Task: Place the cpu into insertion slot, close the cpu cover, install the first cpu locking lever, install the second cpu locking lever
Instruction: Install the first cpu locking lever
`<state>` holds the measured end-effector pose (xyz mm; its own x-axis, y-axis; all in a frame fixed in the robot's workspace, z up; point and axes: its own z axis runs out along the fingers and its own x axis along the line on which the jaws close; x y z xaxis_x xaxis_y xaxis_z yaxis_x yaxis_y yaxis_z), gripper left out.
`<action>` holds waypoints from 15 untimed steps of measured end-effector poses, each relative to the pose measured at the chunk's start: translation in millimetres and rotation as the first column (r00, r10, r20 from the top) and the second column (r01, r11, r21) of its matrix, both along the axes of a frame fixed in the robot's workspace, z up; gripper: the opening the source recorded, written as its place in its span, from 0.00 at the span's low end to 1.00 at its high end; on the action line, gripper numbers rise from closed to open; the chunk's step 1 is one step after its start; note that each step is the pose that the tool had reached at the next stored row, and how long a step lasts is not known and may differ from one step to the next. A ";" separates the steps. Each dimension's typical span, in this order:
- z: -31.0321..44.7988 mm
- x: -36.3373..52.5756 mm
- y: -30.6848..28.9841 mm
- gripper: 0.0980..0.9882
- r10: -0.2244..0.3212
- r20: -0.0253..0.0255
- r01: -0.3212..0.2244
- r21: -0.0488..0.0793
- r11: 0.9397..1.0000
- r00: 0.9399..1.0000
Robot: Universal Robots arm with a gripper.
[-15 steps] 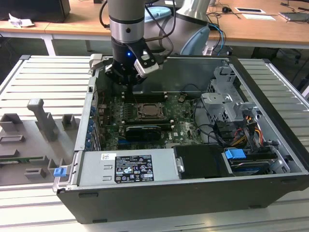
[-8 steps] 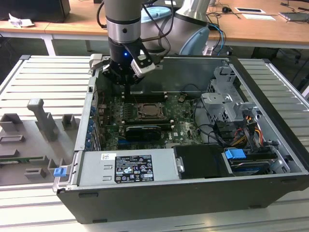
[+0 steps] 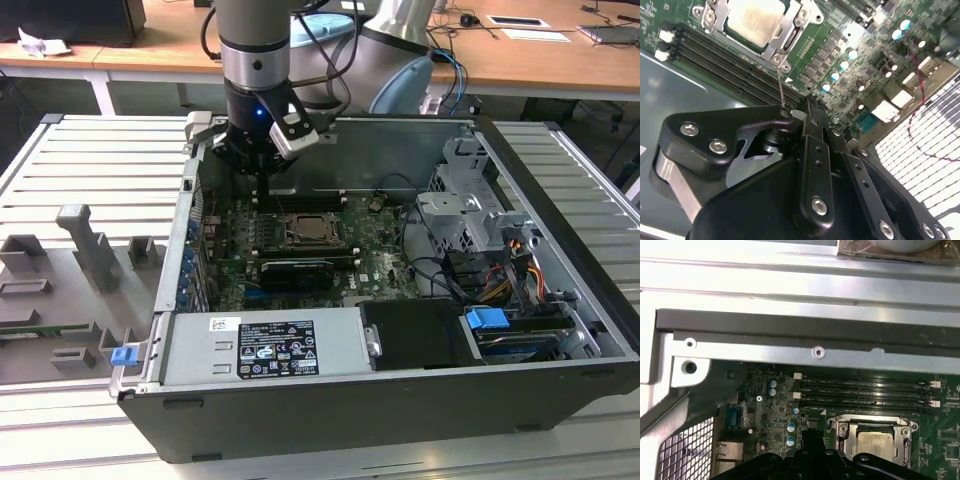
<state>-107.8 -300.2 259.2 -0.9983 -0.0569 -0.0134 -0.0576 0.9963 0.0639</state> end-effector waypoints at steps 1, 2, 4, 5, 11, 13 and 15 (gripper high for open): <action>-0.2 0.0 1.2 0.01 0.000 0.000 0.000 0.000 1.000 1.000; -0.4 0.0 2.3 0.01 0.000 0.000 0.000 0.000 1.000 1.000; -0.7 0.0 3.2 0.01 0.000 0.000 0.000 0.000 1.000 1.000; -0.7 0.0 3.3 0.01 0.000 0.000 0.000 0.000 1.000 1.000; -1.0 0.7 3.5 0.01 0.000 0.000 0.000 0.000 1.000 1.000; -1.0 1.5 3.5 0.01 0.000 0.000 0.000 0.000 1.000 1.000; -1.0 3.5 3.5 0.01 0.000 0.000 0.000 0.000 1.000 1.000</action>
<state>-104.3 -296.7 258.2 -0.9983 -0.0569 -0.0133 -0.0577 0.9963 0.0639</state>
